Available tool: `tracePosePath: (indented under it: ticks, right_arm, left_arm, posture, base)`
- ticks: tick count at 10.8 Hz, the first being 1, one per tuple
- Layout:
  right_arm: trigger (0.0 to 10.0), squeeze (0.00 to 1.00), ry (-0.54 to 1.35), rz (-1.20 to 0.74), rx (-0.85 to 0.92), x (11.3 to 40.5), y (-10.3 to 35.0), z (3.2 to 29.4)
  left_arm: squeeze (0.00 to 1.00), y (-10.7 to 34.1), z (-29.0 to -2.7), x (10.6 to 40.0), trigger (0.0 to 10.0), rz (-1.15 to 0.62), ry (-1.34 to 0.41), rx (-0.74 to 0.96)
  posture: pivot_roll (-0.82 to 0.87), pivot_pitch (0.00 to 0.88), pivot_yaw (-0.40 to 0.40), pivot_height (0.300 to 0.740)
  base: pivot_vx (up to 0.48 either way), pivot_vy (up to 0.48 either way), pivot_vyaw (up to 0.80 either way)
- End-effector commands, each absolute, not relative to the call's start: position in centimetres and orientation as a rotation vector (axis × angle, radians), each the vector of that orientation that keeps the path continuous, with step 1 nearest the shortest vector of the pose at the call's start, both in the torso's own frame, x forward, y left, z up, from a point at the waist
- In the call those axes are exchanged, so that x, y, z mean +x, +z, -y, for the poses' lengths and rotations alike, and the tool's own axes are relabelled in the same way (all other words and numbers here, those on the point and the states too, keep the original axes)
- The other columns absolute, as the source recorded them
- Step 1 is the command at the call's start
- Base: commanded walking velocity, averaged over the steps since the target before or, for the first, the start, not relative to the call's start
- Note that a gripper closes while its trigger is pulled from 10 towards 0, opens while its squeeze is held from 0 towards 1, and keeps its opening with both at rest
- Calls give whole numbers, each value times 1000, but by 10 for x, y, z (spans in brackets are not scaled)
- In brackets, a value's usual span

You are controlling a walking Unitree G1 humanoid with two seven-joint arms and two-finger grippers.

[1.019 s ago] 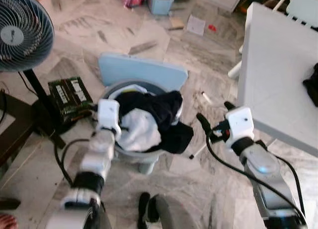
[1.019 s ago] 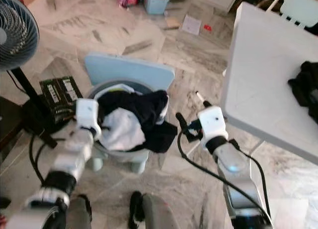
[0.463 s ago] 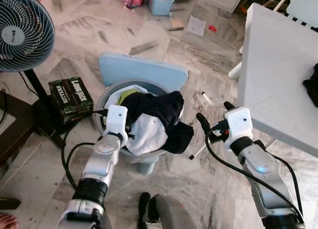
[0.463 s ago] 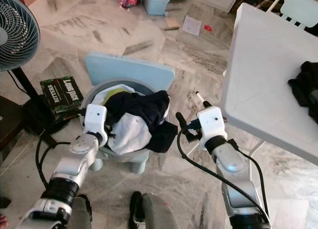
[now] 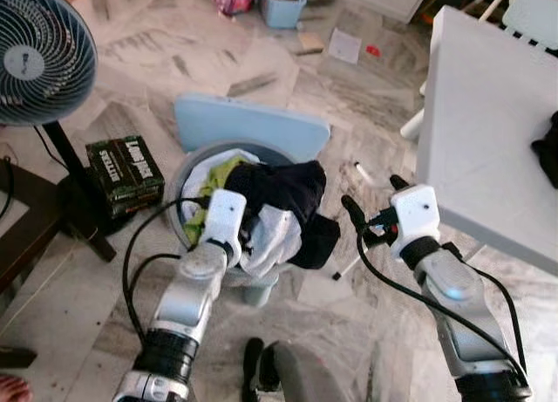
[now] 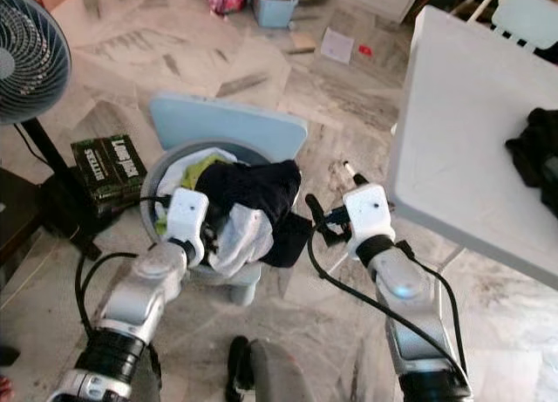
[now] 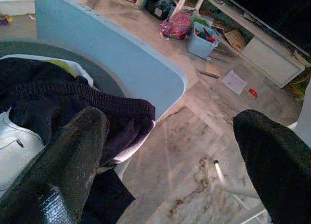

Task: Hang hanger

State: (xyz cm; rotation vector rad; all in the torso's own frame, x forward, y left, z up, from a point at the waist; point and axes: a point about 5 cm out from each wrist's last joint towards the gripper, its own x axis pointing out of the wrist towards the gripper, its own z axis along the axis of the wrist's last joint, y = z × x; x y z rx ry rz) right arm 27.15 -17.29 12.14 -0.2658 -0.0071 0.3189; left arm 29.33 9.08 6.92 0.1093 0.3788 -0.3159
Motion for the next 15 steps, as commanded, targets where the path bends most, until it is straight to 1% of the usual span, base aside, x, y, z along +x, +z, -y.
tracePosePath:
  ticks: [1, 2, 3, 4, 5, 6, 10, 11, 13, 15]
  right_arm:
    - [10000, 0, 309, -15, -273, 270, 117, 179]
    - [10000, 0, 309, -18, -274, 269, 116, 180]
    - [10000, 0, 309, -19, -274, 269, 116, 180]
    - [10000, 0, 312, -22, -271, 269, 115, 179]
    - [10000, 0, 315, -23, -269, 269, 114, 178]
    - [10000, 0, 318, -22, -269, 269, 114, 177]
    - [10000, 0, 311, -17, -272, 271, 116, 178]
    - [10000, 0, 317, -16, -271, 270, 115, 176]
    - [10000, 0, 316, -15, -271, 271, 116, 177]
    - [10000, 0, 312, -18, -271, 270, 114, 178]
  left_arm:
    - [886, 67, -84, 287, 10000, -394, -338, 141]
    - [635, 66, -88, 282, 10000, -416, -329, 135]
    - [1000, 66, -95, 278, 10000, -425, -285, 137]
    - [1000, 68, -115, 278, 10000, -382, -139, 124]
    - [1000, 67, -116, 277, 10000, -391, -142, 115]
    - [0, 68, -116, 279, 10000, -387, -140, 106]
    - [0, 80, -110, 298, 10000, -345, -140, 71]
    - [0, 81, -109, 305, 10000, -362, -140, 20]
    - [0, 79, -105, 306, 10000, -402, -128, -78]
    - [0, 76, -107, 302, 10000, -410, -102, -100]
  posture:
    - [-117, 177, -219, 740]
    - [-118, 178, -219, 740]
    - [-116, 180, -219, 740]
    - [-110, 183, -220, 740]
    - [-107, 183, -223, 740]
    - [-107, 183, -225, 740]
    - [-116, 179, -223, 740]
    - [-116, 178, -223, 740]
    - [-118, 177, -221, 740]
    - [-116, 181, -216, 740]
  base:
    - [0, 0, 0]
    - [0, 0, 0]
    - [0, 0, 0]
    - [0, 0, 0]
    - [0, 0, 0]
    - [0, 0, 0]
    - [0, 0, 0]
    - [0, 0, 0]
    - [0, 0, 0]
    - [0, 0, 0]
